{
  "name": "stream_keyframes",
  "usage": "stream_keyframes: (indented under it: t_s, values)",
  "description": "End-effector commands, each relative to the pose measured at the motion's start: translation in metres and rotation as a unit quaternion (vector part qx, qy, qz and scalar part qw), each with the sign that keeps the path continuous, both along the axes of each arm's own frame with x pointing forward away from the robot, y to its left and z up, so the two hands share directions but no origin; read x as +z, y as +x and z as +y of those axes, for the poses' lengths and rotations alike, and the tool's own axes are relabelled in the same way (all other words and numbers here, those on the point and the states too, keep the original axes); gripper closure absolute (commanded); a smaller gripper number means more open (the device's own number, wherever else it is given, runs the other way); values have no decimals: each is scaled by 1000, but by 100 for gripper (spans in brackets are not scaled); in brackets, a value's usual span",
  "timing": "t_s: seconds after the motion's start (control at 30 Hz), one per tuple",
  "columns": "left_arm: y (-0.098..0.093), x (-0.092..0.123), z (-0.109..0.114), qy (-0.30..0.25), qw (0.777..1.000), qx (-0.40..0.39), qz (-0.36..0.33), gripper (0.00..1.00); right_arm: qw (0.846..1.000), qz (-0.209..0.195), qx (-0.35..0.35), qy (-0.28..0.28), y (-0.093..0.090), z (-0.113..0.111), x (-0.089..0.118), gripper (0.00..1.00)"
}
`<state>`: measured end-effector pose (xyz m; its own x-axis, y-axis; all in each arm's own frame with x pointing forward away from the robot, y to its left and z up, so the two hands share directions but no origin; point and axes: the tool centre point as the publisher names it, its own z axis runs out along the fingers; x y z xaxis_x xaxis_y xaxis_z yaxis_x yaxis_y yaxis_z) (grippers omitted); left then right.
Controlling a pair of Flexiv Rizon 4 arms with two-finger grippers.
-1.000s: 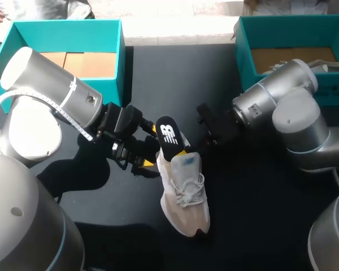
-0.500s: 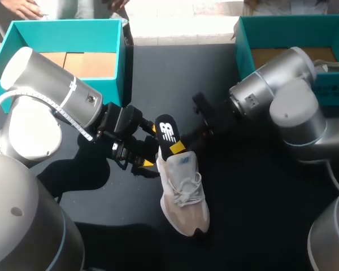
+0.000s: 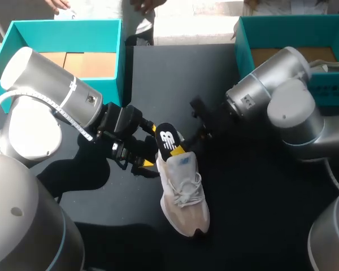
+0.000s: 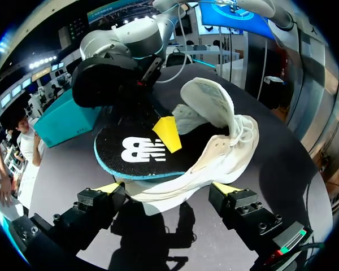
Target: Take the shoe out of the shoebox, open the shoe tongue, remove and reinsert the insole, then place the shoe into the shoebox
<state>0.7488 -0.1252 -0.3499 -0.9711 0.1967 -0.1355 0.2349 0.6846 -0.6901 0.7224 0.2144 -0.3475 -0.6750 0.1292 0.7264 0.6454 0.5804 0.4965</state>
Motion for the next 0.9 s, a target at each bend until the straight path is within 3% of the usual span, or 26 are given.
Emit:
stream_keyframes:
  t_s: [0.03, 0.17, 0.3, 0.37, 0.5, 0.57, 0.77, 0.8, 0.87, 0.9]
  values:
    - [-1, 0, 1, 1, 1000, 0, 0, 0, 1000, 14, -4, -17, -17, -5, -2, 100]
    - [-1, 0, 1, 1, 1000, 0, 0, 0, 999, 27, -8, -25, -25, -8, -5, 100]
    - [-1, 0, 1, 1, 1000, 0, 0, 0, 999, 16, -12, -25, -19, -9, -3, 100]
    - [-1, 0, 1, 1, 1000, 0, 0, 0, 1000, 7, -6, -27, -13, -6, 1, 81]
    - [-1, 0, 1, 1, 1000, 0, 0, 0, 1000, -11, 1, -25, -1, -2, 10, 66]
    - [-1, 0, 1, 1, 1000, 0, 0, 0, 1000, -19, 4, -24, 4, 0, 12, 65]
    - [-1, 0, 1, 1, 1000, 0, 0, 0, 999, -30, 9, -18, 18, 6, 14, 70]
    - [-1, 0, 1, 1, 1000, 0, 0, 0, 999, -30, 10, -18, 20, 7, 13, 77]
    - [-1, 0, 1, 1, 1000, 0, 0, 0, 999, -26, 13, -22, 21, 6, 11, 100]
    - [-1, 0, 1, 1, 1000, 0, 0, 0, 999, -18, 11, -25, 20, 5, 8, 100]
